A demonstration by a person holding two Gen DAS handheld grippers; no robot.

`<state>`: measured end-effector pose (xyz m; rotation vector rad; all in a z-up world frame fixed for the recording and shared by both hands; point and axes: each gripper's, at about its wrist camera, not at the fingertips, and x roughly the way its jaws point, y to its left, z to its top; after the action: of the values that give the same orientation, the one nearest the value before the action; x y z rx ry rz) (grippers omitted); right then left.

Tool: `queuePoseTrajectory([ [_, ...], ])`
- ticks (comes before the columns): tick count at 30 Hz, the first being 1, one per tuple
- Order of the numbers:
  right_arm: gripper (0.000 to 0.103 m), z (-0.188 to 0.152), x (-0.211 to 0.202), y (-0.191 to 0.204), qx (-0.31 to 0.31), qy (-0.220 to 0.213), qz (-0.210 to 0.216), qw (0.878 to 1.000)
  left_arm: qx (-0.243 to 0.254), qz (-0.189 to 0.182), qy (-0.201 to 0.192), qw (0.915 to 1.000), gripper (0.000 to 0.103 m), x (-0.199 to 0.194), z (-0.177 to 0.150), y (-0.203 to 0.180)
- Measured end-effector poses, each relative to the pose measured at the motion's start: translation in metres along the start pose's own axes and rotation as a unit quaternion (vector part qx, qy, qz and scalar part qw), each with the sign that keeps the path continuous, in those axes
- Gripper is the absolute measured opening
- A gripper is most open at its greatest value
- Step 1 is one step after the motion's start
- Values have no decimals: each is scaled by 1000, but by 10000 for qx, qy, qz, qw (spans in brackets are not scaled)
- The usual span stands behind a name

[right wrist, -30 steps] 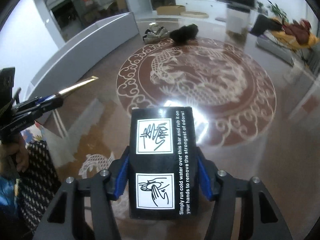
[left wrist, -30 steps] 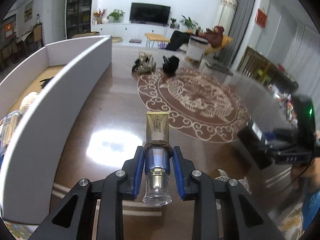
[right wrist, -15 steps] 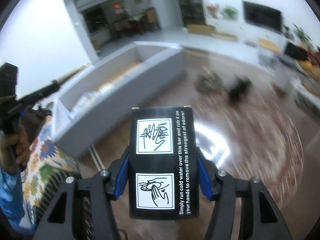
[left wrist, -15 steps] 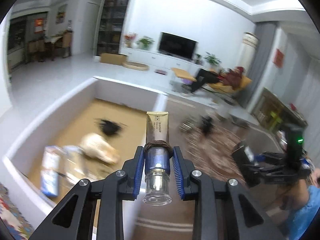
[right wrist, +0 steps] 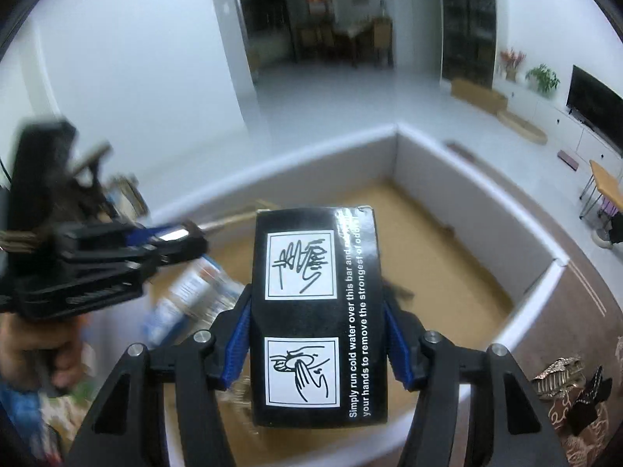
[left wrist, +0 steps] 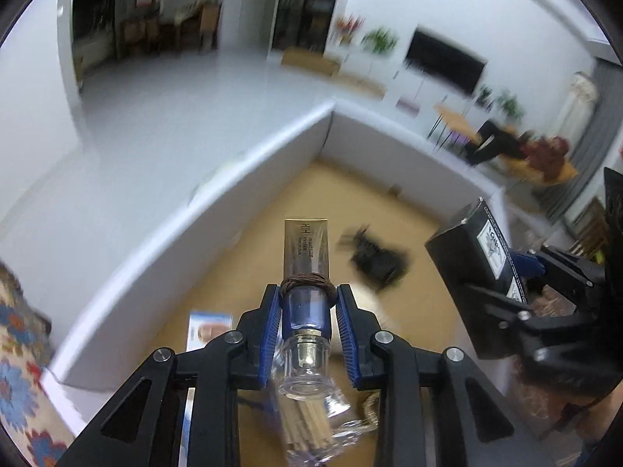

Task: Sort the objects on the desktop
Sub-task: 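Carry the tube with left tool and soap box with right tool over the tray, then open both tools to drop the tube and soap box into the tray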

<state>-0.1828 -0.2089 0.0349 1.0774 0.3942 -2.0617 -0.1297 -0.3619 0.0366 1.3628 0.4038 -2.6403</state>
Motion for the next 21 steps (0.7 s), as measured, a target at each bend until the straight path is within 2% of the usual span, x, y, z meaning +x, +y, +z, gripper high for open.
queuePoseTrajectory([
  [1, 64, -2, 9, 0, 8, 133, 7, 9999, -61, 20, 195, 9998, 32, 12, -2, 4],
  [2, 78, -4, 22, 0, 47, 327, 42, 9994, -124, 42, 407, 9991, 37, 24, -5, 8],
  [4, 92, -9, 27, -2, 83, 299, 57, 9995, -216, 83, 556, 9982, 49, 32, -10, 9],
  [5, 92, -11, 22, -2, 94, 159, 37, 9998, -278, 124, 549, 9980, 56, 31, -13, 9],
  [6, 92, -13, 15, -2, 121, 42, 49, 9999, -297, 204, 403, 9985, 62, 26, -14, 9],
  [7, 92, -17, 6, -3, 150, -46, 50, 9999, -315, 286, 264, 9987, 74, 21, -17, 5],
  [8, 92, -21, -4, -3, 174, -135, 48, 9997, -367, 396, 70, 9985, 80, 12, -20, 3],
  [10, 93, -32, -35, -4, 217, -410, 46, 9989, -444, 438, -200, 9979, 80, -1, -26, -7],
  [13, 100, -47, -79, -15, 241, -645, -31, 9976, -273, 133, -438, 9986, 80, -27, -40, -43],
  [15, 101, -72, -112, -29, 277, -761, -120, 9966, 38, -89, -630, 9980, 80, -49, -51, -87],
  [18, 103, -130, -159, -59, 512, -832, -416, 9944, 616, -607, -889, 9923, 82, -86, -77, -155],
  [20, 103, -172, -180, -81, 715, -759, -733, 9918, 894, -932, -998, 9866, 103, -101, -94, -198],
  [21, 103, -193, -188, -92, 834, -694, -885, 9901, 1056, -1175, -1044, 9819, 103, -106, -113, -224],
])
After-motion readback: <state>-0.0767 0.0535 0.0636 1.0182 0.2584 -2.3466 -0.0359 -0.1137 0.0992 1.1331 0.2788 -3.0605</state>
